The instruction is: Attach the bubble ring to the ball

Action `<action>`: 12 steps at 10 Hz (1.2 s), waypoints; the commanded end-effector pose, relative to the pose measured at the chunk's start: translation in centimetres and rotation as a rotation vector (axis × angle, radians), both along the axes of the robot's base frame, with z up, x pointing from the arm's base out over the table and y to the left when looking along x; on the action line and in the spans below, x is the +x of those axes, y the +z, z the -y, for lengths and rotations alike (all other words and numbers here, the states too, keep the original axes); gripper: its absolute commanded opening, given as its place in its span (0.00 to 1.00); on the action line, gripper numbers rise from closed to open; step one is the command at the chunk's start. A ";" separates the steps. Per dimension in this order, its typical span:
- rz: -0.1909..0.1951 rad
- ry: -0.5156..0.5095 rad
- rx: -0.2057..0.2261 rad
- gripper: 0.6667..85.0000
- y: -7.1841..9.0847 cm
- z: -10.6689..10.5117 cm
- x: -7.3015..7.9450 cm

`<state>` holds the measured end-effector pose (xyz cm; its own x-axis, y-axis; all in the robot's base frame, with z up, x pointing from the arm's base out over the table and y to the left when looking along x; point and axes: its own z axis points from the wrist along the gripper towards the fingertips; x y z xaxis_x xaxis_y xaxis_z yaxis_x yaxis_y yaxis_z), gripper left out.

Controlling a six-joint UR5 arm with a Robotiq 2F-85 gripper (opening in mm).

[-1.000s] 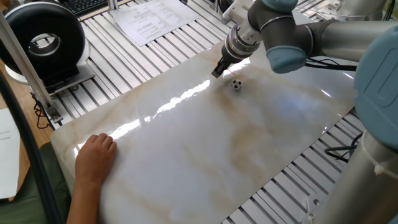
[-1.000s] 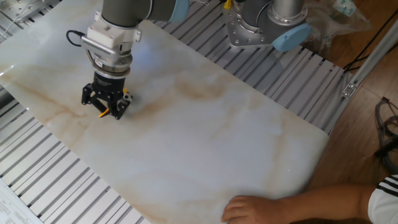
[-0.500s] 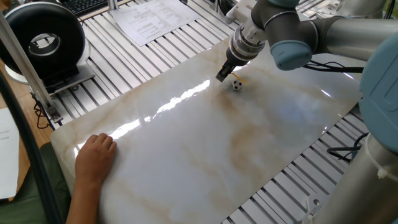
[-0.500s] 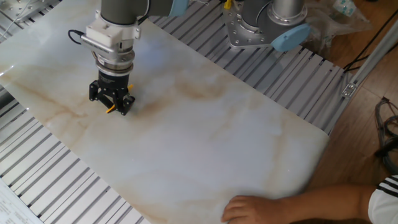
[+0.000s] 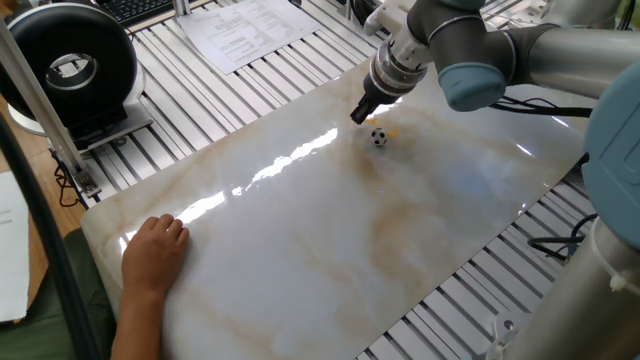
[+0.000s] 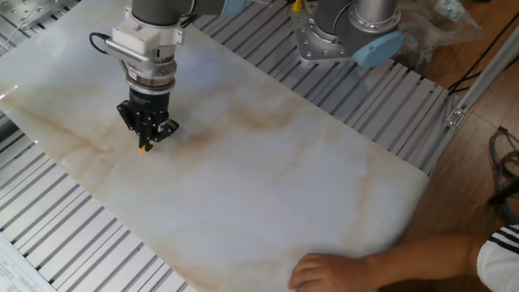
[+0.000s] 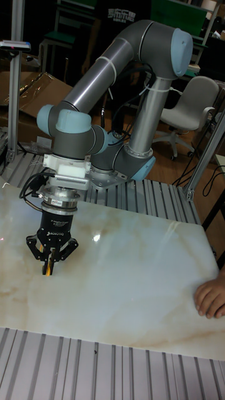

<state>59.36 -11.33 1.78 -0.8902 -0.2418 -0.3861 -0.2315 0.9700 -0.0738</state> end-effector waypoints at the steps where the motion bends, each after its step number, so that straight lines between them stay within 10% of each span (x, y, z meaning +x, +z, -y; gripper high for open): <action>1: 0.013 -0.010 0.029 0.23 0.5 -0.4 0.2; 10: 0.000 0.021 0.034 0.32 0.0 -1.5 0.8; 12: -0.122 -0.014 -0.021 0.28 -1.2 -0.9 -1.1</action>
